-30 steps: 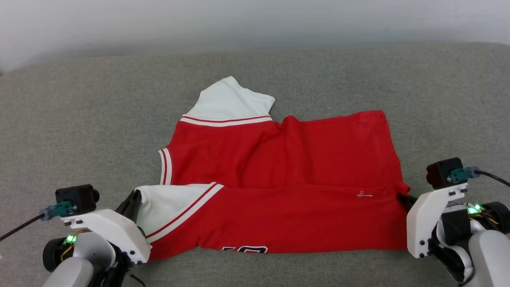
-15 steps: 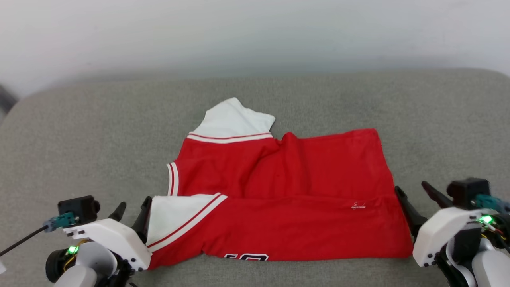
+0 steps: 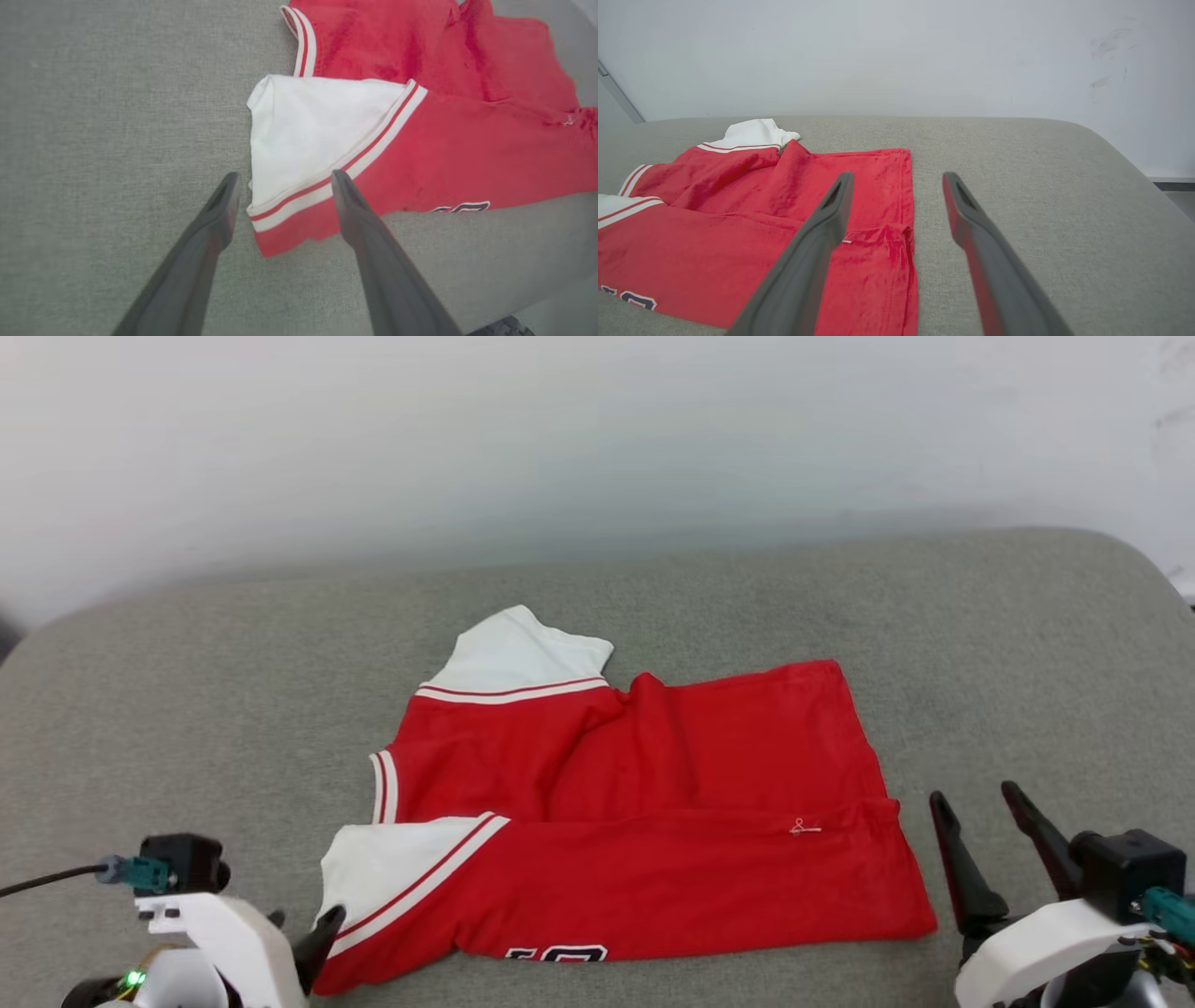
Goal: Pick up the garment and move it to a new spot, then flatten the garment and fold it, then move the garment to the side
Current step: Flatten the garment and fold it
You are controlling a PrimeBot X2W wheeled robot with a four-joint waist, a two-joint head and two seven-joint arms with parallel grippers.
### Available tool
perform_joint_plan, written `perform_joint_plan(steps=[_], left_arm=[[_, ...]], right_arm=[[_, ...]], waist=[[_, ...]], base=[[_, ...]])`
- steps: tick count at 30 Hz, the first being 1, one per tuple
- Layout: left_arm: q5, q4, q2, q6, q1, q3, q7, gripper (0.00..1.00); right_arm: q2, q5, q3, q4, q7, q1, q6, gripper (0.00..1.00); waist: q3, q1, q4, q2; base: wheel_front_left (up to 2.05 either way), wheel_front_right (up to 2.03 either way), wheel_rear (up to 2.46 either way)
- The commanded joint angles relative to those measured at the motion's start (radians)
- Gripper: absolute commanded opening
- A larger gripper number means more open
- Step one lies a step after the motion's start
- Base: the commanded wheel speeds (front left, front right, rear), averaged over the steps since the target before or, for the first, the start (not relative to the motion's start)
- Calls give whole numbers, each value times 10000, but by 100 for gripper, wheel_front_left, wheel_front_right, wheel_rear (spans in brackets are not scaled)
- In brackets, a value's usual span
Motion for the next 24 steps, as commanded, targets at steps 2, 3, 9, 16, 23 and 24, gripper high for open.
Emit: perform_joint_plan(steps=[2, 3, 9, 16, 23, 24], left_arm=[[-287, 170, 134, -32, 133, -23, 454, 100], [-361, 281, 114, -60, 95, -9, 526, 100], [-948, 1388, -287, -516, -234, -340, 1298, 100], [-1400, 2177, -1044, -1208, -328, -910, 1889, 0], [-1022, 1659, -713, -1211, -557, -543, 1114, 0], [-956, 1489, -645, -1187, -605, -453, 997, 0]], right_arm=[[157, -87, 162, -320, 4, 114, -6, 100], [201, -97, 198, -365, 28, 95, -6, 100], [335, -131, 325, -545, 44, -153, -6, 100], [214, 159, -90, -499, 617, -157, -6, 100], [-491, 988, -581, -118, 3260, -266, -6, 100], [-576, 1178, -605, 3, 3806, -345, -6, 100]], waist=[[448, 2, -318, 0], [578, 2, -383, 0], [1272, 2, -615, 0], [1332, 2, -570, 0], [1073, 2, -210, 0], [1064, 2, -138, 0]], base=[[0, 0, 0], [0, 0, 0], [0, 0, 0], [0, 0, 0], [0, 0, 0], [0, 0, 0]])
